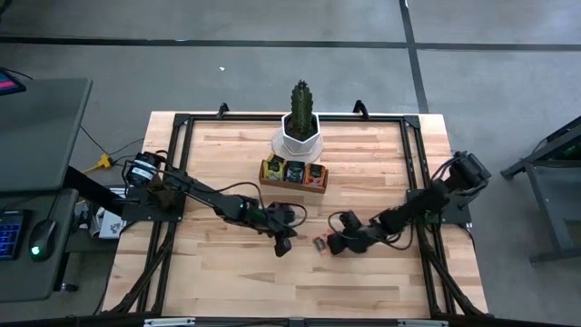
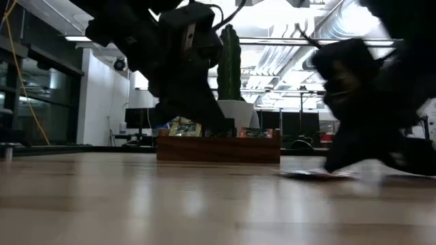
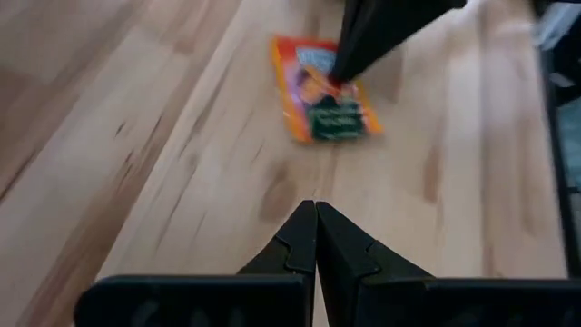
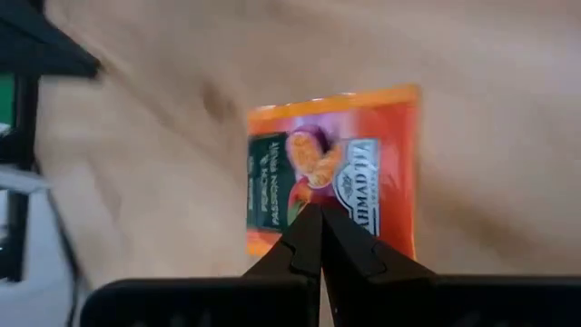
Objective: Pick & Place Tea
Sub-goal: Put the orange tea bag into the right section of the wooden organizer
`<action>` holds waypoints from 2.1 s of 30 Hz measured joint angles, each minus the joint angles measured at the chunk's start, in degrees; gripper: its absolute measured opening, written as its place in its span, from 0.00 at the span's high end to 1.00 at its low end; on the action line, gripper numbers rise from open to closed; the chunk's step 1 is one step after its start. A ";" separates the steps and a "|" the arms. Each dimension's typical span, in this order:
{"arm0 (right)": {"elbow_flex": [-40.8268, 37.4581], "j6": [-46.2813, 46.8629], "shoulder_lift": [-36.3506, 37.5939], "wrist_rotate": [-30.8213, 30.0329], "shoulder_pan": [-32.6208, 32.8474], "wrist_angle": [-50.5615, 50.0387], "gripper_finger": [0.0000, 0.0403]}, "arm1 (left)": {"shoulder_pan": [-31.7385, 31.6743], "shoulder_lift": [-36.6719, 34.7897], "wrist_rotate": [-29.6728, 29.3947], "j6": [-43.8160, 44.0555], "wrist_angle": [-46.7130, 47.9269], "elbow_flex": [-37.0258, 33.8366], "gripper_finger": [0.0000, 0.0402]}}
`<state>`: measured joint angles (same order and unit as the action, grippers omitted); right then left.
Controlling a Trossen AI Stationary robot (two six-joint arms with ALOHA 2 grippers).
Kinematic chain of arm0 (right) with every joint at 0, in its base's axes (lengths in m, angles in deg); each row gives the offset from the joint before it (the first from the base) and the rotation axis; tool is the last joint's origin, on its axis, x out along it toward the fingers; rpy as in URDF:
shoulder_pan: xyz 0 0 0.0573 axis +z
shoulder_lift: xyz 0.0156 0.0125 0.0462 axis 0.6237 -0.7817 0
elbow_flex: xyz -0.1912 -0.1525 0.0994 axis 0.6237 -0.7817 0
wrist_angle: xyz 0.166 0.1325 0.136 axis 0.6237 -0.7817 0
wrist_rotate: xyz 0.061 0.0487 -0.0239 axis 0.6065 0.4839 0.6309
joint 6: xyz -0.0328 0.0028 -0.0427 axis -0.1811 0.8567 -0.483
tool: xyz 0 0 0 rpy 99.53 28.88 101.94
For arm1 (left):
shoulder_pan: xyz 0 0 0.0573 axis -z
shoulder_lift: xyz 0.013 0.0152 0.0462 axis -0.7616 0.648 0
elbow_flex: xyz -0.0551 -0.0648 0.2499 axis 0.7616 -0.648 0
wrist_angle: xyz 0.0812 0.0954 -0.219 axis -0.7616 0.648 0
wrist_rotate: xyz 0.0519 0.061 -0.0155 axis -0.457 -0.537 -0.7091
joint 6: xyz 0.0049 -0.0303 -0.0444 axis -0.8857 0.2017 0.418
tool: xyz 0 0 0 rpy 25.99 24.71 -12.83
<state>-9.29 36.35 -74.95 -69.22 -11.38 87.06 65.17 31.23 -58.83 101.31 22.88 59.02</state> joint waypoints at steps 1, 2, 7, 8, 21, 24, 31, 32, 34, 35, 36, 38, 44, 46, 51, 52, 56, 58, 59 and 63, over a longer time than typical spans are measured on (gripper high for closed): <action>0.80 -2.33 -0.11 -0.72 -0.79 -0.14 1.00 | 0.22 0.01 -0.32 0.99 0.90 0.00 1.00; 1.48 -4.32 -0.23 -0.94 -1.72 -0.46 1.00 | 0.32 0.01 -0.61 1.64 1.54 0.00 1.00; 3.56 -13.21 -0.34 0.73 -5.82 -2.00 1.00 | 0.79 0.92 -0.41 3.06 2.55 -0.04 0.97; 3.69 -14.69 -0.34 1.60 -6.66 -2.10 1.00 | 1.16 0.92 -0.78 3.74 2.84 -0.11 0.95; 3.85 -24.37 -0.26 5.48 -10.39 -0.32 1.00 | 0.45 1.17 -9.06 15.31 2.75 -0.02 0.65; 3.85 -25.38 -0.26 5.79 -10.39 -0.29 1.00 | -0.54 3.67 -7.74 18.57 0.87 -0.01 0.61; 3.87 -27.32 -0.21 6.87 -10.39 -0.49 1.00 | -1.70 8.74 -5.48 22.63 -7.87 0.13 0.59; 3.87 -27.74 -0.21 7.25 -10.39 -0.51 1.00 | -1.76 9.17 -5.58 23.40 -8.57 0.16 0.59; 3.87 -28.08 -0.19 7.82 -10.39 -0.71 1.00 | -2.07 9.41 -5.65 24.73 -9.14 0.20 0.59; 3.87 -28.42 -0.19 8.19 -10.39 -0.84 1.00 | -2.07 9.42 -5.66 24.93 -9.19 0.20 0.59; 3.87 -28.91 -0.19 8.55 -10.39 -0.85 1.00 | -2.07 9.44 -5.71 24.99 -9.33 0.20 0.59; 3.89 -29.42 -0.13 9.54 -10.39 -1.21 1.00 | -2.07 9.47 -5.74 25.28 -9.56 0.20 0.59; 3.89 -32.85 2.65 12.95 -10.32 -4.75 1.00 | -2.07 9.49 -6.18 26.76 -9.39 0.20 0.59; 3.89 -34.63 4.42 12.99 -10.63 -5.63 1.00 | -2.07 9.49 -6.22 26.79 -9.23 0.20 0.59; 3.92 -38.72 7.60 12.88 -12.75 -6.21 1.00 | -2.07 9.49 -6.32 26.81 -9.00 0.24 0.59; 3.93 -39.55 7.61 13.42 -13.27 -6.64 1.00 | -2.07 9.49 -6.30 26.83 -9.00 0.24 0.59; 3.91 -45.12 6.85 16.80 -14.80 -7.71 1.00 | -2.09 9.51 -6.34 26.81 -9.06 0.24 0.59; 3.91 -46.31 6.82 16.89 -14.95 -9.16 1.00 | -2.08 9.51 -6.36 26.82 -9.06 0.24 0.59; 3.91 -46.86 6.82 16.59 -14.95 -9.49 1.00 | -2.09 9.51 -6.36 26.81 -9.06 0.24 0.59; 3.91 -47.58 6.71 16.06 -15.26 -10.18 1.00 | -2.09 9.53 -6.38 26.81 -9.19 0.22 0.59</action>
<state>-5.38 -11.23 -68.25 -53.16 -26.64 76.87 63.08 40.76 -65.21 128.12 13.69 59.23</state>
